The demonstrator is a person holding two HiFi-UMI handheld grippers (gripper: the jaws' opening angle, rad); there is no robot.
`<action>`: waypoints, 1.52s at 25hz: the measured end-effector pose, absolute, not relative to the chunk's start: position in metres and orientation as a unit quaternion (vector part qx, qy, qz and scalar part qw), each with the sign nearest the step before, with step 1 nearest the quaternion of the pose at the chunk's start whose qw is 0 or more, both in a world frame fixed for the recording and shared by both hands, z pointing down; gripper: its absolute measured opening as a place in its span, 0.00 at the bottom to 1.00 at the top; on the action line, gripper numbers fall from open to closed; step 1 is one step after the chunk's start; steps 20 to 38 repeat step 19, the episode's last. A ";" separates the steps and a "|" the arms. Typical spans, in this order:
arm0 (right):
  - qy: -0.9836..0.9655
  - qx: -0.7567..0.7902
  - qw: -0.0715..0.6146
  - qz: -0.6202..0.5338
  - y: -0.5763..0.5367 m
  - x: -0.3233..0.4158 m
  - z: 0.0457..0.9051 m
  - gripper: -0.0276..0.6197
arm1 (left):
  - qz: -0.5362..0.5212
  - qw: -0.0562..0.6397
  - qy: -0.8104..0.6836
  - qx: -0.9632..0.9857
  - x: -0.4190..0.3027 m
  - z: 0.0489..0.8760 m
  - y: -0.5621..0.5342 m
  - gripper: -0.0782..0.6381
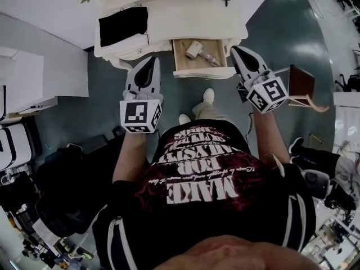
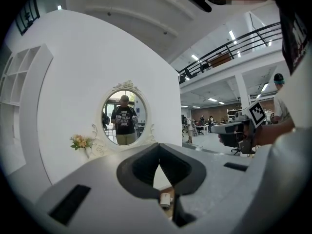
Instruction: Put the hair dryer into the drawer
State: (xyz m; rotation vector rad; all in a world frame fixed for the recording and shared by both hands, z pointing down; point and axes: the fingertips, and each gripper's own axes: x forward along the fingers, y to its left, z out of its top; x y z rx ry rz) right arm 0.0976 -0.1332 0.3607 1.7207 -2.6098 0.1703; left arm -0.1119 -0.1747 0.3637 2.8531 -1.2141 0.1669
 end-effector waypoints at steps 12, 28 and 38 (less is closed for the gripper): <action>-0.833 0.548 0.018 0.066 -0.122 0.100 0.372 0.05 | 0.049 0.027 -0.394 0.917 -0.114 0.367 -0.170 0.11; -0.844 0.533 0.017 0.058 -0.117 0.094 0.366 0.05 | 0.054 0.030 -0.393 0.918 -0.108 0.369 -0.169 0.11; -0.844 0.533 0.017 0.058 -0.117 0.094 0.366 0.05 | 0.054 0.030 -0.393 0.918 -0.108 0.369 -0.169 0.11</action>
